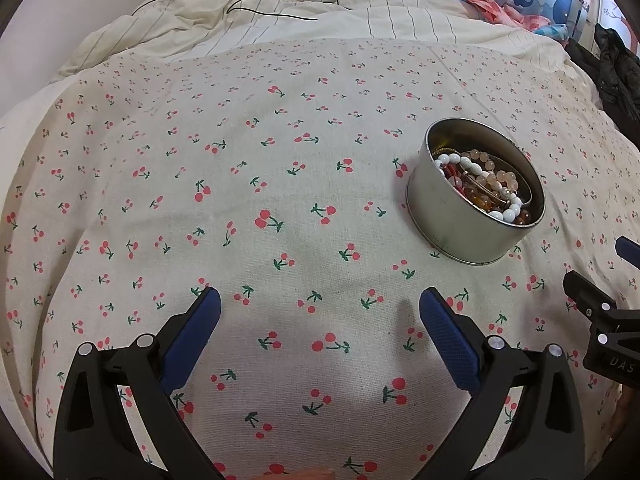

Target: Organize jewelry

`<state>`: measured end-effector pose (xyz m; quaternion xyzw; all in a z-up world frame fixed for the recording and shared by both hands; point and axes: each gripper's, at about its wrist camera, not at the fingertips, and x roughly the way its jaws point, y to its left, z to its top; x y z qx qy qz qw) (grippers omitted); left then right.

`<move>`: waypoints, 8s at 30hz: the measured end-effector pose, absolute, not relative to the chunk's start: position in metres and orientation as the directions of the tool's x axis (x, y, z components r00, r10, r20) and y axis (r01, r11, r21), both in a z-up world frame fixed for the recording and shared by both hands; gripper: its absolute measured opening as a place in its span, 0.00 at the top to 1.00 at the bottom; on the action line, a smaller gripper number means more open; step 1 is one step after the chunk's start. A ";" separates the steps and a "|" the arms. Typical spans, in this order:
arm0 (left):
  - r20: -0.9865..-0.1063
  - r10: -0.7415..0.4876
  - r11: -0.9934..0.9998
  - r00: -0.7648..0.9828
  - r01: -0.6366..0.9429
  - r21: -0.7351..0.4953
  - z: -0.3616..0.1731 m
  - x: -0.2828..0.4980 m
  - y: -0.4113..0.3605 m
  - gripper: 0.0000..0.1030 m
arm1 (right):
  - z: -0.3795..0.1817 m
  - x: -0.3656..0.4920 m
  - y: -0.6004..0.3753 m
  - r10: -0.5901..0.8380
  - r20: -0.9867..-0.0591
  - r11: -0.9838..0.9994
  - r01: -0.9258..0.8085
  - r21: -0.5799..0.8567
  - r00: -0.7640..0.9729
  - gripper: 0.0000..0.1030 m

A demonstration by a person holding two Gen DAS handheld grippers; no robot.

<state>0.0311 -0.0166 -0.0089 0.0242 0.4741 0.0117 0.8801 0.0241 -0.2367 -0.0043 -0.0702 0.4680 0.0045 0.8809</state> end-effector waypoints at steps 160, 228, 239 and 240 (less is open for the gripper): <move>-0.807 0.056 0.998 0.588 -0.016 0.058 0.002 0.028 -0.015 0.07 | -0.006 0.024 -0.235 -0.052 -0.834 0.990 -0.084 -0.117 0.550 0.08; -0.768 0.046 0.998 0.639 0.012 0.070 0.048 -0.021 -0.018 0.07 | 0.002 -0.003 -0.243 -0.056 -0.827 0.990 -0.074 -0.118 0.559 0.07; -0.688 0.086 0.994 0.720 -0.016 0.108 0.067 -0.032 -0.013 0.07 | -0.002 -0.001 -0.237 -0.050 -0.835 0.990 -0.087 -0.116 0.548 0.08; -0.684 0.089 0.994 0.724 -0.018 0.110 0.068 -0.032 -0.013 0.07 | -0.002 -0.002 -0.237 -0.050 -0.834 0.989 -0.087 -0.116 0.549 0.08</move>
